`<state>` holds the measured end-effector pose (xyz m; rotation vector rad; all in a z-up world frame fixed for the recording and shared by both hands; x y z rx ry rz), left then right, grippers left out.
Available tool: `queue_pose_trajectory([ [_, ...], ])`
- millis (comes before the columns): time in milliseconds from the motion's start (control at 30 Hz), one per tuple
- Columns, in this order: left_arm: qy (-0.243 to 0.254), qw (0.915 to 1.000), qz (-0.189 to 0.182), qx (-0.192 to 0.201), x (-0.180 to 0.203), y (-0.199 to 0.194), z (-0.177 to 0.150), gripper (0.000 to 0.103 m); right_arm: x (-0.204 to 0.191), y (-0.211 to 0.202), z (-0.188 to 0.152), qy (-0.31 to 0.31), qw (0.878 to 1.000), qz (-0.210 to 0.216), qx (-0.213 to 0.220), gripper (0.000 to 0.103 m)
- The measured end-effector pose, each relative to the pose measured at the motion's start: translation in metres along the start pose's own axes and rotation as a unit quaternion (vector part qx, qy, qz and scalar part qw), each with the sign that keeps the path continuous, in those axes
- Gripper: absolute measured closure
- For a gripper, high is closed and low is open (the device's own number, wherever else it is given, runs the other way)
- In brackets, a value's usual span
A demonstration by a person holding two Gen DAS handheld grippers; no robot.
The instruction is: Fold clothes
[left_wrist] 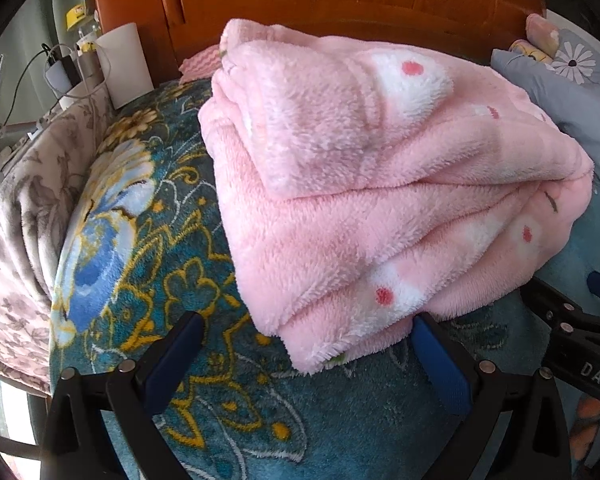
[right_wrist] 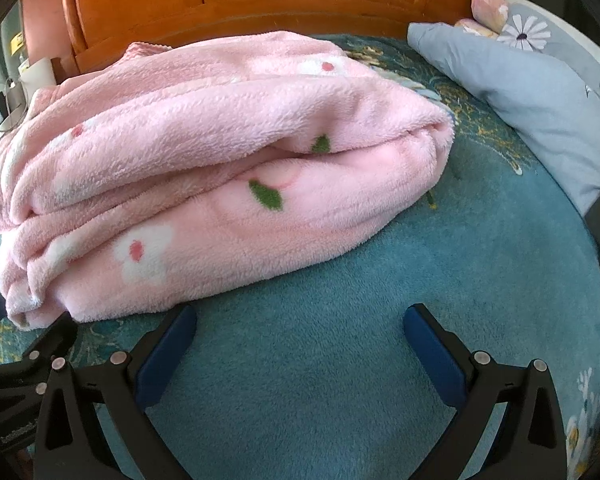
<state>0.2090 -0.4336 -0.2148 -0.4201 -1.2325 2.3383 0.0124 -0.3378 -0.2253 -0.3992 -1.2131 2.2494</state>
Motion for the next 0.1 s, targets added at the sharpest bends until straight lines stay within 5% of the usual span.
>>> queue_pose_trajectory([
  [100, -0.003, 0.9998, -0.005, -0.021, -0.002, -0.0022, 0.0039, 0.0, -0.0023, -0.007, 0.0018, 0.01, 1.0, 0.005, -0.02, 0.0],
])
Point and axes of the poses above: each gripper's, at about its wrist camera, not at the fingertips, and y roughly the way its jaws point, x to its right, z to its top, the point moved 3 cm from there along y, roughly the way its jaws point
